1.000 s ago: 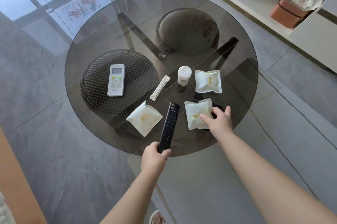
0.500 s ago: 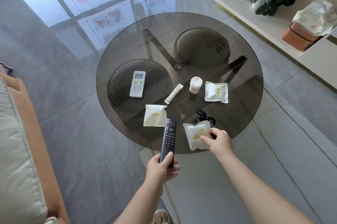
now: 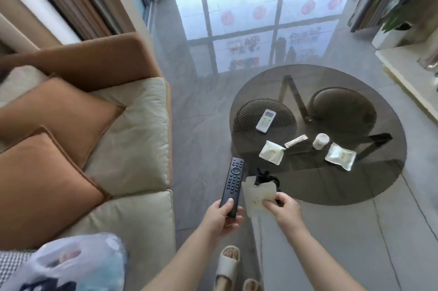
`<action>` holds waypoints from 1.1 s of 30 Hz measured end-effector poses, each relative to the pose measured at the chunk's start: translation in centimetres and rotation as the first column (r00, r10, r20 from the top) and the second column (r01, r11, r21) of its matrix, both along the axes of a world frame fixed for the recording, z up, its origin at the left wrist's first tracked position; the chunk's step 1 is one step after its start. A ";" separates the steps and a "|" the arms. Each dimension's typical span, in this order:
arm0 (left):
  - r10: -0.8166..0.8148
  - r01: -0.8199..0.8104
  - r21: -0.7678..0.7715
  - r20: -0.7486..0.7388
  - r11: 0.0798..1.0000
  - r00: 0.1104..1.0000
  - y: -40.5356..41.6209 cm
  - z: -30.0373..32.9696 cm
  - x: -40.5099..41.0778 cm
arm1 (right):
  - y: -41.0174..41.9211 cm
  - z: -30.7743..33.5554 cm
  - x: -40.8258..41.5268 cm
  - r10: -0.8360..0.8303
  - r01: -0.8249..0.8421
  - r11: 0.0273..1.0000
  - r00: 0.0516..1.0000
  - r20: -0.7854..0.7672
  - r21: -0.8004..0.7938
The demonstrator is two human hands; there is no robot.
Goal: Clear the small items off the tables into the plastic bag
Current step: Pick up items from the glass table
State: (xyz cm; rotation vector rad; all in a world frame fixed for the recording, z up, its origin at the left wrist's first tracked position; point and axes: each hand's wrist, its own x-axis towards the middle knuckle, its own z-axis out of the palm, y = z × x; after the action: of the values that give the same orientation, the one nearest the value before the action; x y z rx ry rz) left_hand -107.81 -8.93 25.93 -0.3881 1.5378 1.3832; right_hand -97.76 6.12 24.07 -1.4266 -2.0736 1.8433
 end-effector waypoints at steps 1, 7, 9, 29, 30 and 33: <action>0.043 -0.043 0.002 0.000 0.999 0.999 -1.9 1.1 0.1 | -1.5 1.0 -0.6 0.037 -0.038 0.999 0.999 -0.014 -0.013; 0.260 -0.261 -0.014 -0.046 0.965 0.965 -13.6 6.3 0.8 | -10.2 5.7 -5.7 0.331 -0.330 0.943 0.943 -0.038 0.032; 0.336 -0.337 -0.012 -0.059 0.941 0.940 -17.2 7.4 1.2 | -13.3 7.1 -7.2 0.416 -0.413 0.908 0.909 -0.036 0.073; 0.827 -0.831 0.024 0.079 0.556 0.556 -44.7 9.7 8.2 | -45.9 11.7 -11.4 0.893 -0.869 0.397 0.440 0.092 0.296; 0.827 -0.831 0.007 0.090 0.557 0.555 -45.1 9.1 8.3 | -46.4 11.6 -11.3 0.894 -0.879 0.378 0.428 0.134 0.290; 0.825 -0.827 -0.036 0.098 0.562 0.556 -45.8 7.6 7.3 | -47.4 11.3 -11.0 0.870 -0.917 0.295 0.374 0.321 0.269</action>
State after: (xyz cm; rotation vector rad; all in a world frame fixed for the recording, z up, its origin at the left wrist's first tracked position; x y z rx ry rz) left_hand -100.49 -54.77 33.54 -1.2960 1.2691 2.0408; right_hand -108.77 -41.24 35.33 -0.1086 -3.4686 1.2077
